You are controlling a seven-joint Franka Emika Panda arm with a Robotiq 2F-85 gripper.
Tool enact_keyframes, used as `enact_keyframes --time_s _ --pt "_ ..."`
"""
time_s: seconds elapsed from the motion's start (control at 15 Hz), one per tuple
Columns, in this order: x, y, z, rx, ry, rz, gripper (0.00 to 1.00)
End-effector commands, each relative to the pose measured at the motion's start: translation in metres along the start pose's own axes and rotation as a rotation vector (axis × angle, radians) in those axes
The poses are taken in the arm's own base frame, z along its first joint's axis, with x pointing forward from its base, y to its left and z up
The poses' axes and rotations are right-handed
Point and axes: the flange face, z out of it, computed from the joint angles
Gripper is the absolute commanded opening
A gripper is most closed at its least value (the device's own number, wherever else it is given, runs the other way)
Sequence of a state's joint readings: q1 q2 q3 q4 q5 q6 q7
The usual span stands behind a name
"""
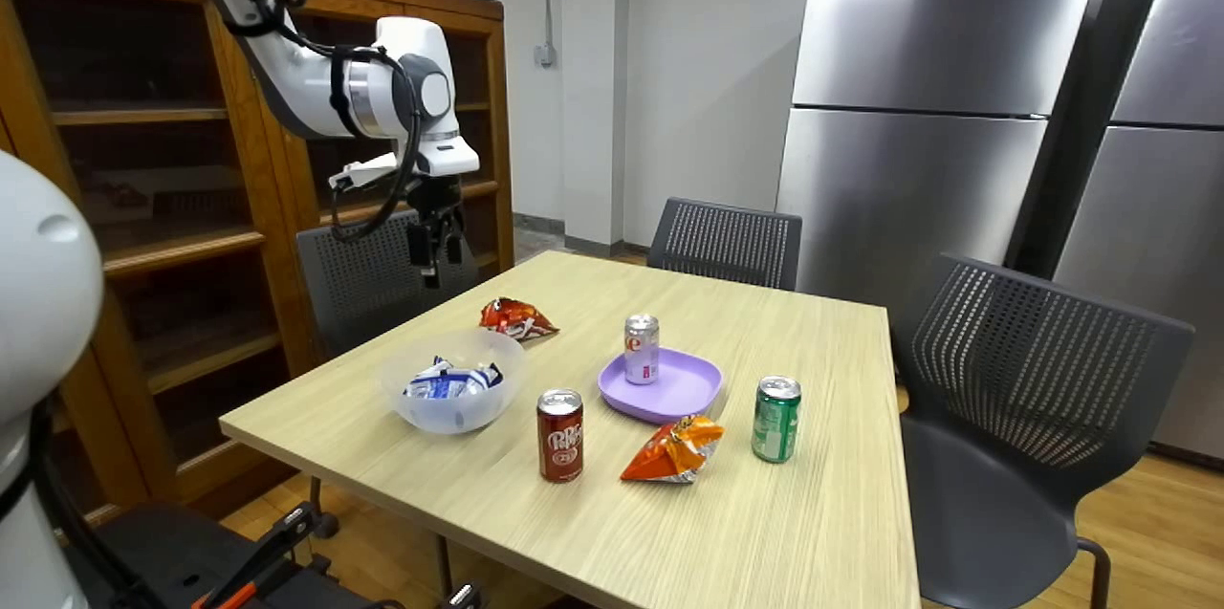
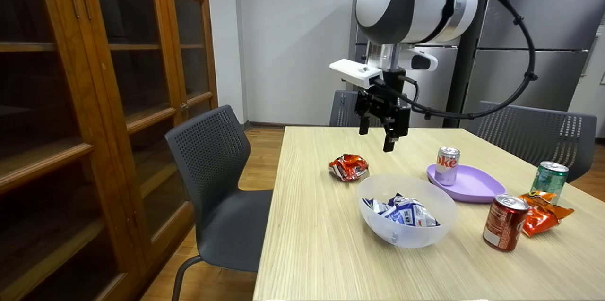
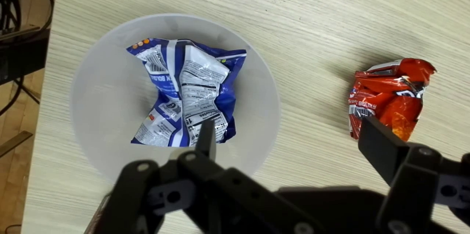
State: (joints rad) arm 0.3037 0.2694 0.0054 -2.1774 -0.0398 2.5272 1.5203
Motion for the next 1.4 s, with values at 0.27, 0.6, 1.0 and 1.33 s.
enact_keyframes --time_s 0.27,0.6,1.0,1.33 --pt "0.002 -0.017 0.012 0.026 0.036 -0.003 1.0" --pt "0.009 -0.041 0.031 0.035 0.042 -0.022 1.0" --pt "0.02 -0.075 0.054 0.038 0.047 -0.031 1.0" --pt "0.026 -0.104 0.075 0.048 0.051 -0.04 1.0"
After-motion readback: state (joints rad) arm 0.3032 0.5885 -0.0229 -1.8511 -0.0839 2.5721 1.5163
